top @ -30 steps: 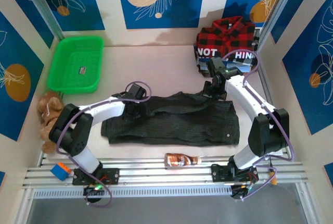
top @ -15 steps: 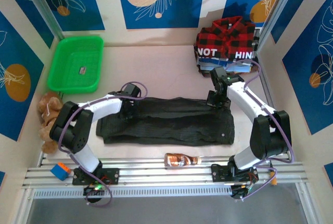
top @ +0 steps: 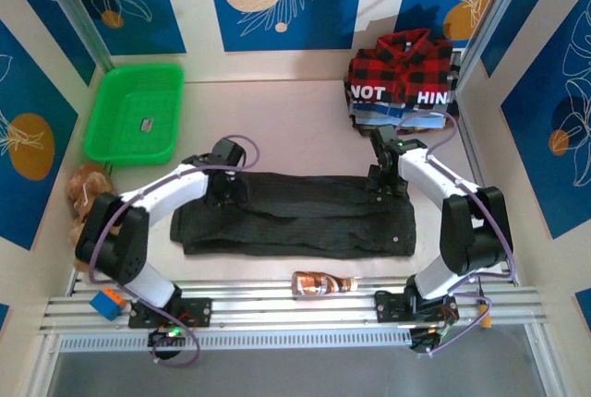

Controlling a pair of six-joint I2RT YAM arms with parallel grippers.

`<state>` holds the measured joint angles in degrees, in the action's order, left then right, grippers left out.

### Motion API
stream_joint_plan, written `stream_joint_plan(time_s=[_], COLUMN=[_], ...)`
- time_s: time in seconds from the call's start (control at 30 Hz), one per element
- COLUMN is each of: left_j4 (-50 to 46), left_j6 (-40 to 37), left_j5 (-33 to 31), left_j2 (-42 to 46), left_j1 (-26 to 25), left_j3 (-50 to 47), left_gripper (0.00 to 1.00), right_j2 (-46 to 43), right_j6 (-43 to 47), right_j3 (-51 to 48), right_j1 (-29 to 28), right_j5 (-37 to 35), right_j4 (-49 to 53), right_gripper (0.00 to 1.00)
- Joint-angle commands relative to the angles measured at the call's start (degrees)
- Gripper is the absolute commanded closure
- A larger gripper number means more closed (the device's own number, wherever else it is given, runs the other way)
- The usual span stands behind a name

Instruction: Fold and stack the long sleeve shirts

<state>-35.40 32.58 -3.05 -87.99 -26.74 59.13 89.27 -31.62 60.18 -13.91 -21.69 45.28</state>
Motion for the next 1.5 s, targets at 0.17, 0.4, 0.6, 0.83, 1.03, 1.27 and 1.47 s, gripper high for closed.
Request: stream_joint_plan(time_s=[0.17, 0.4, 0.6, 0.83, 1.03, 1.27, 1.47], left_j4=[2.84, 13.08, 12.26, 17.57, 21.45, 23.5, 15.49], left_j6=[7.75, 15.77, 17.45, 19.19, 18.53, 19.78, 19.21], left_j5=[13.04, 14.17, 10.47, 10.43, 9.98, 11.87, 8.9], left_j2=[1.12, -10.47, -11.62, -9.63, -7.99, 1.33, 6.23], left_j1=[-3.04, -7.15, -7.29, -7.31, -6.24, -3.83, 1.11], left_j3=[9.18, 10.06, 3.75, -8.29, -13.76, -13.4, -6.55], left_gripper=[0.33, 0.47, 0.53, 0.54, 0.48, 0.37, 0.3], right_j2=[-12.84, -4.36, 7.42, 11.08, 12.17, 11.61, 11.03], right_j6=[0.44, -3.93, -6.57, -9.1, -9.85, -9.78, -9.87], right_j3=[3.5, 1.51, -0.11, -1.91, -1.47, -1.21, -1.34], right_j1=[-3.42, -4.01, -0.78, 0.2, 0.46, 1.17, 1.23], right_j5=[4.13, 19.66, 16.18, 12.18, 10.89, 10.86, 11.65], right_j4=[2.81, -6.46, -6.95, -6.34, -5.99, -5.76, -6.03], right_gripper=[0.29, 0.53, 0.61, 0.58, 0.54, 0.52, 0.5])
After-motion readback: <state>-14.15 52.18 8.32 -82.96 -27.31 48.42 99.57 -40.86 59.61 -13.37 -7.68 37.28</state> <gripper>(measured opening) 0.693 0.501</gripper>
